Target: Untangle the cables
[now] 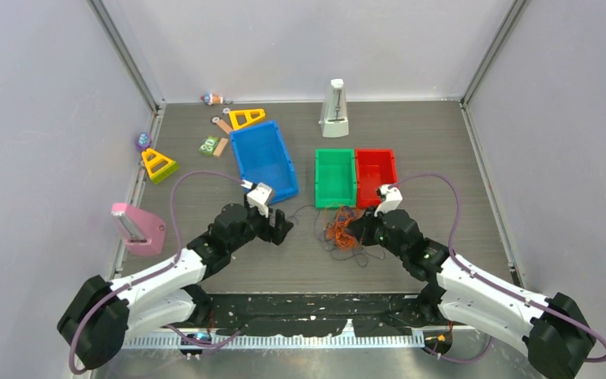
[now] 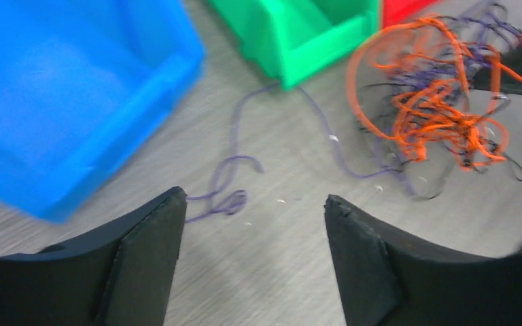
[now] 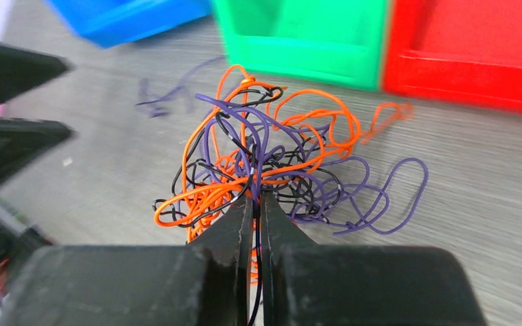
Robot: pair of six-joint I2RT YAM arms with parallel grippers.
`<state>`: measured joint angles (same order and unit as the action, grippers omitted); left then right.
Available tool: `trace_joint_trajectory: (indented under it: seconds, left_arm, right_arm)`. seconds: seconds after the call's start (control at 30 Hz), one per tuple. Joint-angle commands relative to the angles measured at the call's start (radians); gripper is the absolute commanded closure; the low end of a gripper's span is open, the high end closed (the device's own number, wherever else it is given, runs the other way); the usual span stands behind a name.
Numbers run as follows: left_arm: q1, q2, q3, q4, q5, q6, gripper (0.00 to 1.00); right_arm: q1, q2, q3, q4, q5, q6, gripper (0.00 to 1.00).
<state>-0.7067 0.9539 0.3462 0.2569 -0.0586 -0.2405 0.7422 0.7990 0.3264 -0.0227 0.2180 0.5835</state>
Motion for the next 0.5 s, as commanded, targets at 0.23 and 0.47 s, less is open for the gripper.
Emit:
trace_joint_trajectory:
  seconds: [0.23,0.47]
  left_arm:
    - [-0.012,0.203,0.073,0.308,0.603,-0.08,0.08]
    - [-0.017,0.235,0.078,0.349,0.613,-0.108,0.07]
  right_arm:
    - [0.008,0.134,0.092,0.283,-0.381,0.012,0.95]
    - [0.024,0.18,0.1,0.31,-0.387,0.008,0.94]
